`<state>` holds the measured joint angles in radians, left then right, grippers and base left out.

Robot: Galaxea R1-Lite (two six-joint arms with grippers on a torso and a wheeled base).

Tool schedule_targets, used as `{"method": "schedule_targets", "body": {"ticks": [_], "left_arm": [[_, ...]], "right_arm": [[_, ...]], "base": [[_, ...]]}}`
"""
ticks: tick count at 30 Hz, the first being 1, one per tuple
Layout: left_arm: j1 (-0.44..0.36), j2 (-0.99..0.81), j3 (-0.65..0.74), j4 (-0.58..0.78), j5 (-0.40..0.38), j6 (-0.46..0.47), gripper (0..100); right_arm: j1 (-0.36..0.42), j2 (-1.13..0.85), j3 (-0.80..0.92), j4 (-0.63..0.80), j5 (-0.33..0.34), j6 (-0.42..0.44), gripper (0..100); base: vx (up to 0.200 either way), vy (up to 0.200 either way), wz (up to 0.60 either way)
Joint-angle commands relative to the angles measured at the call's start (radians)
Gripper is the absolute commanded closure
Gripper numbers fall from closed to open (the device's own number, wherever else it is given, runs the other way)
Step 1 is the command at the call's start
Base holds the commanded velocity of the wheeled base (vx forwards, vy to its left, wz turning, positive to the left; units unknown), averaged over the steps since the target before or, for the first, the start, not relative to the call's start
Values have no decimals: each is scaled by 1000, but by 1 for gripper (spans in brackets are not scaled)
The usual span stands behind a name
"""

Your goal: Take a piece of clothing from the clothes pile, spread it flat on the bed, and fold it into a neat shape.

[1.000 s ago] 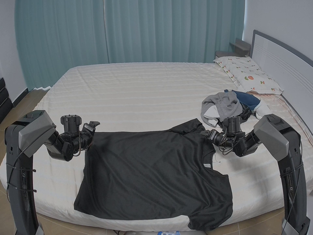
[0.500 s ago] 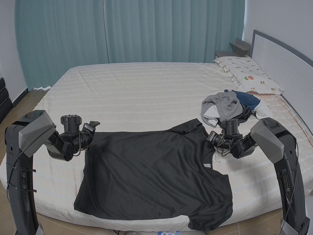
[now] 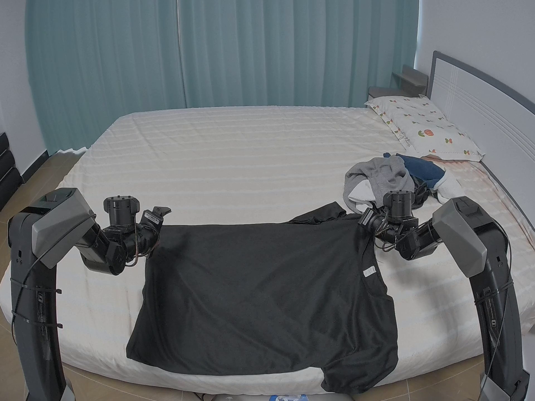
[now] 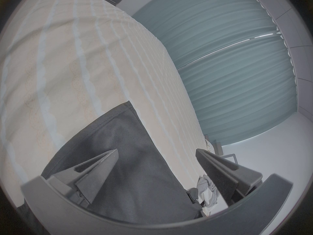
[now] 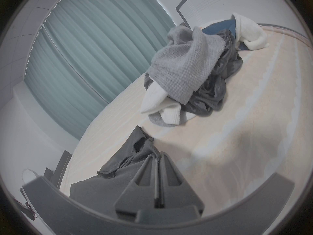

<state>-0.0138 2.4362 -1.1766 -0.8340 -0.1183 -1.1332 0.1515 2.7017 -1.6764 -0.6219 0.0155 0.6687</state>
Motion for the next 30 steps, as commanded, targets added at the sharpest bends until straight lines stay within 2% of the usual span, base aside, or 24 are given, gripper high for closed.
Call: {"method": "schedule_targets", "body": {"ticks": [1,8,9,15,21,24,28,30], "left_arm": [[0,3,0,0,0,0,0],[0,3,0,0,0,0,0],[0,3,0,0,0,0,0],[0,1,0,0,0,0,0],[-5,-26,15,0,0,1,0],[-8,-60,46,-2,-1,21,0],[-8,-88,49,1,-1,30,0],[-14,-115,54,9,-1,30,0]], "right_arm": [[-6,10,-14,-1,-2,-6,100],[-7,21,-14,4,-2,-11,100],[-7,23,-13,10,0,-11,0],[-6,0,30,-1,1,-11,0],[-21,-161,230,-2,17,9,0],[-23,-298,437,-9,27,51,0],[-38,-434,658,-56,124,77,0],[-41,-508,831,-114,185,78,0]], "base": [[0,0,0],[0,0,0],[0,0,0],[0,0,0],[0,0,0],[0,0,0],[0,0,0],[0,0,0]]}}
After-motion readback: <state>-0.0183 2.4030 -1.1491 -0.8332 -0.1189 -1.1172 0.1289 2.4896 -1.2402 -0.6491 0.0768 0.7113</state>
